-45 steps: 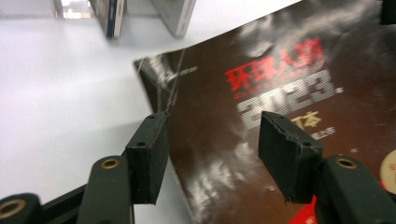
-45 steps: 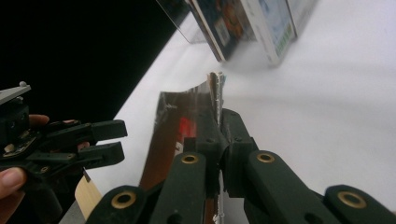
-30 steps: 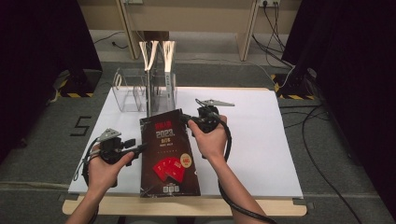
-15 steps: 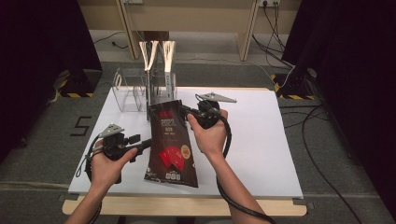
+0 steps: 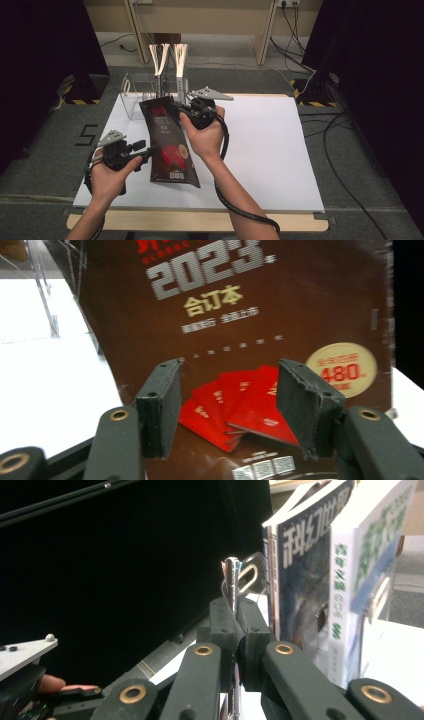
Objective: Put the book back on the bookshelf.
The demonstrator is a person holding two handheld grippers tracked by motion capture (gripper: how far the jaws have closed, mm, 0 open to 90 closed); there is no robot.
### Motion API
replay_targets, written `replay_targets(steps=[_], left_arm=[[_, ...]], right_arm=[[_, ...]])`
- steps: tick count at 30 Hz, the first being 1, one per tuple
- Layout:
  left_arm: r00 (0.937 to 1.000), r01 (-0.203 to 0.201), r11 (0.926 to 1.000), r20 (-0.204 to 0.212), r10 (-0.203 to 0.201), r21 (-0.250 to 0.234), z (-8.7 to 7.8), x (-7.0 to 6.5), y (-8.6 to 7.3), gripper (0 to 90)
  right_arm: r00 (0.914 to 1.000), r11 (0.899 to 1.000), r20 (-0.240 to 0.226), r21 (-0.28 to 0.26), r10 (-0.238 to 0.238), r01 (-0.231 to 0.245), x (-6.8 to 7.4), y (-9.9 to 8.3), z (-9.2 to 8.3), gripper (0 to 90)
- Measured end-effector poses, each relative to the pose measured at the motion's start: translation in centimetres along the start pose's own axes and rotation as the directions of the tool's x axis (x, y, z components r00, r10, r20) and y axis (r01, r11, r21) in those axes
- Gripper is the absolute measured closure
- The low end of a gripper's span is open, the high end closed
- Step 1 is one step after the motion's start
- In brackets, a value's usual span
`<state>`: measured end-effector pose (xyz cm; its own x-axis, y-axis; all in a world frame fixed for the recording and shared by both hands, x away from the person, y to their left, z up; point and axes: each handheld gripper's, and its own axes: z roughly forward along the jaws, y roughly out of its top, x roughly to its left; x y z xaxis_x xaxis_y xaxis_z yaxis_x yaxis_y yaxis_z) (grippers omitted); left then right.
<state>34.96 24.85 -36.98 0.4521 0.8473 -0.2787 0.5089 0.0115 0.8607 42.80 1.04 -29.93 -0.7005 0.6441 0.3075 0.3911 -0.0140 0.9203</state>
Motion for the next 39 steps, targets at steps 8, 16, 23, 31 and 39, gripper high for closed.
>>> replay_targets(steps=[8, 16, 23, 31, 39], left_arm=[[0.9996, -0.022, 0.9987, 0.017, 0.023, -0.046, -0.1, -0.8, 1.2, 41.6], [0.999, -0.039, 0.9949, 0.019, 0.041, -0.093, 0.5, -2.1, 2.1, 36.1], [0.9984, -0.056, 0.994, 0.006, 0.057, -0.094, 1.5, -3.4, 2.5, 33.4], [0.9976, -0.069, 0.9947, -0.008, 0.069, -0.076, 3.0, -4.6, 3.1, 32.0], [0.9969, -0.06, 0.9969, -0.054, 0.057, -0.052, 4.5, -4.8, 3.6, 32.2]], right_arm=[[1.0, 1.0, -0.003, -0.029, -0.004, 0.004, 0.6, 0.4, 1.2, 87.8], [0.9998, 0.999, 0.001, -0.045, -0.018, 0.018, 0.8, 0.4, 1.8, 87.8], [0.9998, 0.999, 0.004, -0.032, -0.018, 0.018, 0.9, 0.2, 2.2, 87.7], [0.9991, 0.999, 0.024, -0.028, -0.036, 0.037, 1.0, 0.0, 2.3, 87.6], [0.9987, 0.999, 0.036, -0.027, -0.036, 0.037, 1.1, -0.1, 2.3, 87.6]])
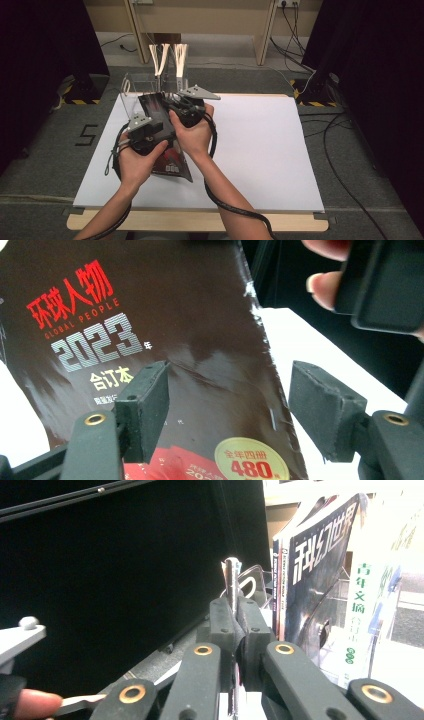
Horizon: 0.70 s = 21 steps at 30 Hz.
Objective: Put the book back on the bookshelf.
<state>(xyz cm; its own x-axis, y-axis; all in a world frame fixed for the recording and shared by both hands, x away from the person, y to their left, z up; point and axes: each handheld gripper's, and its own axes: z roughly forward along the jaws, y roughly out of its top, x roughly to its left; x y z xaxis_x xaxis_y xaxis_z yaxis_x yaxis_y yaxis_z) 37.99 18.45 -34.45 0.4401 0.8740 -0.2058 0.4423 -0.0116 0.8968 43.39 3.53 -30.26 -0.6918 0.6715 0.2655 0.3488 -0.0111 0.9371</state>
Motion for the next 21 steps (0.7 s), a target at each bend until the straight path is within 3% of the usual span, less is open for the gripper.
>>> replay_targets(steps=[4, 12, 16, 21], left_arm=[[1.0, 0.003, 0.9999, -0.005, -0.003, 0.015, 1.1, -0.3, -0.1, 32.1], [0.9972, -0.011, 0.9999, -0.074, 0.011, 0.003, 2.3, -0.5, -0.6, 29.1], [0.9943, -0.041, 0.9991, -0.098, 0.042, 0.008, 2.2, -0.7, -0.8, 31.3], [0.9917, -0.031, 0.9995, -0.125, 0.031, 0.001, 2.0, -0.7, -0.9, 41.2]], right_arm=[[0.9999, 1.0, 0.013, 0.002, -0.004, 0.004, -0.1, -0.1, 0.1, 87.5], [0.9995, 1.0, 0.02, 0.007, 0.024, -0.024, 0.0, -0.2, 0.0, 87.5], [0.9993, 0.999, 0.015, 0.014, 0.035, -0.036, 0.3, -0.3, 0.1, 87.5], [0.9991, 0.999, -0.008, 0.019, 0.042, -0.041, 0.7, -0.3, 0.3, 87.5]])
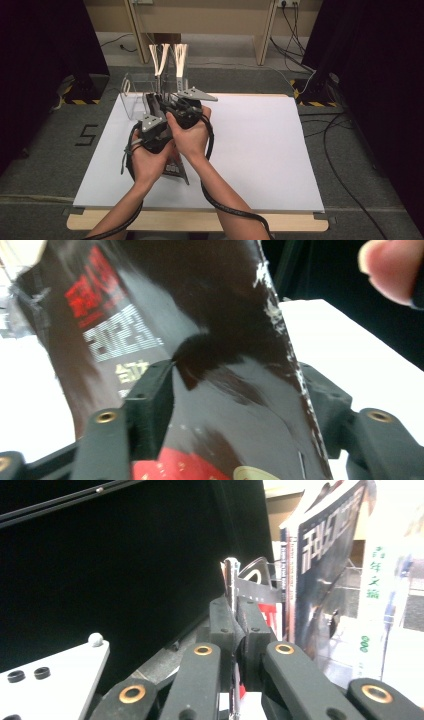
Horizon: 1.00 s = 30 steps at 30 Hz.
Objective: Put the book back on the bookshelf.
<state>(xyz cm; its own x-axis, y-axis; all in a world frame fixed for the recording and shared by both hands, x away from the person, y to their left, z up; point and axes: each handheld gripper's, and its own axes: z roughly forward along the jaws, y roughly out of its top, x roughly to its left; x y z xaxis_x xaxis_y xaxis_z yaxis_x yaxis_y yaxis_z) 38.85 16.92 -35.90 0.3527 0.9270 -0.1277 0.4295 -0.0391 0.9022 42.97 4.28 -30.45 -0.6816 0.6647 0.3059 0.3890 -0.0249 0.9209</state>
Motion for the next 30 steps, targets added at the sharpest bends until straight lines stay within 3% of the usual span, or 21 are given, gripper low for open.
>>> replay_targets(steps=[8, 11, 14, 17, 19, 22, 24, 30], left_arm=[[0.9988, 0.031, 0.9994, -0.037, -0.032, -0.013, -1.8, 0.3, -0.5, 57.3], [0.9969, 0.071, 0.9972, -0.033, -0.071, -0.025, -2.8, 0.8, -0.8, 63.1], [0.9964, 0.074, 0.9968, -0.04, -0.075, -0.03, -3.4, 1.2, -1.1, 71.4], [0.9957, 0.081, 0.9964, -0.043, -0.082, -0.025, -3.8, 2.0, -1.5, 85.7], [0.9949, 0.098, 0.9948, -0.02, -0.099, -0.025, -4.1, 2.9, -1.8, 86.2], [0.9963, 0.084, 0.9957, -0.015, -0.085, -0.038, -4.7, 3.7, -1.8, 86.2], [0.995, 0.099, 0.9937, -0.002, -0.1, -0.051, -5.0, 4.4, -1.9, 86.2], [0.9938, 0.11, 0.9915, 0.019, -0.109, -0.069, -6.2, 5.2, -2.3, 86.2]], right_arm=[[0.9973, 0.999, -0.067, 0.017, -0.03, 0.031, 1.1, 0.0, 0.1, 87.0], [0.9944, 0.999, -0.097, 0.018, -0.043, 0.045, 1.7, -0.1, 0.2, 85.5], [0.9926, 0.998, -0.106, 0.016, -0.06, 0.062, 2.1, -0.1, 0.4, 82.7], [0.9893, 0.994, -0.099, 0.014, -0.107, 0.109, 2.8, -0.2, 0.7, 76.0], [0.987, 0.993, -0.11, 0.016, -0.117, 0.12, 3.0, -0.2, 0.7, 74.4], [0.9841, 0.993, -0.133, -0.01, -0.118, 0.118, 3.1, 0.1, -0.1, 71.0], [0.9828, 0.994, -0.153, -0.035, -0.103, 0.099, 3.0, 0.5, -0.9, 69.7], [0.9895, 0.994, -0.119, -0.083, -0.083, 0.073, 1.2, 1.3, -3.7, 69.6]])
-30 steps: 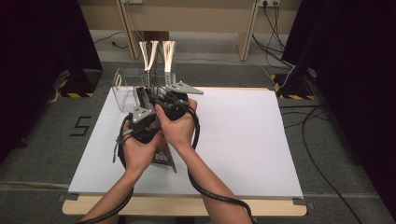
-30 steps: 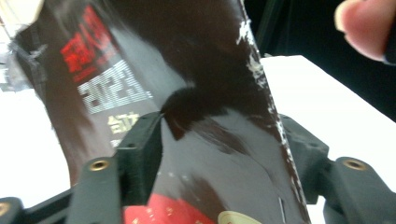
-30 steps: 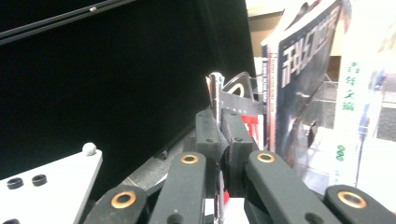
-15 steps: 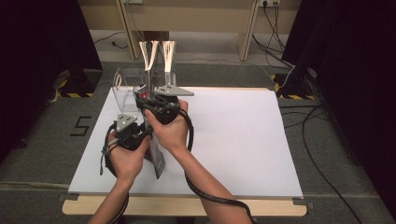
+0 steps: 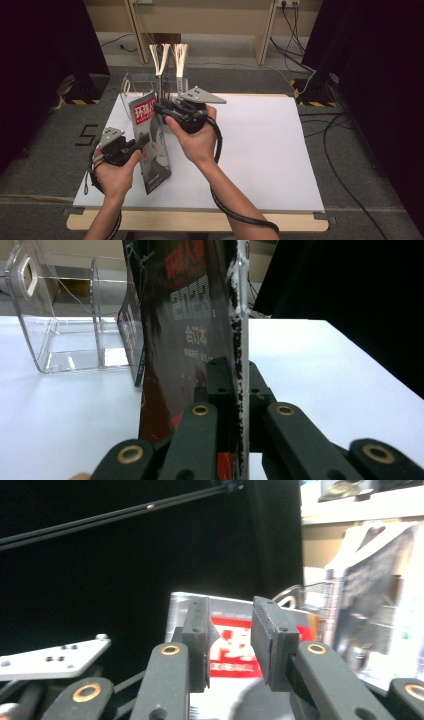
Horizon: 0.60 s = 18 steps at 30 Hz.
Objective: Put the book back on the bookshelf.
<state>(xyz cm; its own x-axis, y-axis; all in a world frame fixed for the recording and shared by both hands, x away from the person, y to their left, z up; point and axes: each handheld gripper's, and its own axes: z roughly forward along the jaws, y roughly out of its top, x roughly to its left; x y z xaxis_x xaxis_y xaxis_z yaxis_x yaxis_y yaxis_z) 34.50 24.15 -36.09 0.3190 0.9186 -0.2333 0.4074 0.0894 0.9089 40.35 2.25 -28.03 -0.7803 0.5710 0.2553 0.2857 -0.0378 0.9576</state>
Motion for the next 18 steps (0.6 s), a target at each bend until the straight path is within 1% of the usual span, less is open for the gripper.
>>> replay_targets(steps=[1, 2, 4, 5, 7, 8, 9, 12, 14, 18], left_arm=[[1.0, 0.0, 1.0, -0.005, 0.0, -0.005, -0.2, 0.1, 0.0, 86.2], [1.0, -0.004, 1.0, -0.009, 0.004, -0.006, -0.4, 0.3, 0.1, 86.2], [0.9999, 0.0, 0.9999, -0.015, 0.0, -0.013, -0.6, 0.7, 0.2, 86.2], [0.9999, 0.001, 0.9999, -0.016, -0.001, -0.016, -0.7, 0.8, 0.2, 86.3], [0.9998, -0.002, 0.9997, -0.019, 0.002, -0.022, -0.8, 1.1, 0.3, 86.3], [0.9998, -0.008, 0.9997, -0.018, 0.007, -0.024, -0.9, 1.2, 0.3, 86.3], [0.9998, -0.01, 0.9996, -0.018, 0.01, -0.026, -0.9, 1.3, 0.4, 86.3], [0.9997, -0.022, 0.9989, -0.015, 0.021, -0.041, -1.2, 1.5, 0.7, 86.4], [0.9996, -0.024, 0.9985, -0.014, 0.024, -0.049, -1.3, 1.7, 1.0, 86.4], [0.9991, -0.036, 0.9975, -0.022, 0.035, -0.061, -1.5, 2.0, 1.4, 86.4]], right_arm=[[0.9998, 1.0, 0.003, -0.002, 0.018, -0.018, -0.4, 0.0, -0.5, 69.5], [0.9998, 1.0, 0.018, -0.002, 0.008, -0.008, -0.9, 0.1, -0.9, 69.6], [0.9988, 1.0, 0.043, 0.0, 0.022, -0.022, -1.8, 0.0, -1.7, 69.6], [0.998, 1.0, 0.057, 0.001, 0.028, -0.028, -2.5, -0.2, -2.1, 69.7], [0.996, 0.999, 0.075, -0.004, 0.047, -0.047, -3.4, -0.6, -2.7, 69.7], [0.9947, 0.999, 0.092, -0.002, 0.046, -0.046, -3.9, -0.8, -3.0, 69.8], [0.9929, 0.998, 0.103, 0.002, 0.059, -0.06, -4.5, -1.1, -3.5, 69.7], [0.9876, 0.998, 0.145, 0.004, 0.06, -0.061, -5.9, -1.8, -4.5, 70.0], [0.983, 0.997, 0.166, 0.009, 0.078, -0.081, -6.7, -2.3, -5.3, 70.3], [0.9743, 0.995, 0.206, 0.021, 0.091, -0.097, -8.1, -3.2, -6.6, 70.3]])
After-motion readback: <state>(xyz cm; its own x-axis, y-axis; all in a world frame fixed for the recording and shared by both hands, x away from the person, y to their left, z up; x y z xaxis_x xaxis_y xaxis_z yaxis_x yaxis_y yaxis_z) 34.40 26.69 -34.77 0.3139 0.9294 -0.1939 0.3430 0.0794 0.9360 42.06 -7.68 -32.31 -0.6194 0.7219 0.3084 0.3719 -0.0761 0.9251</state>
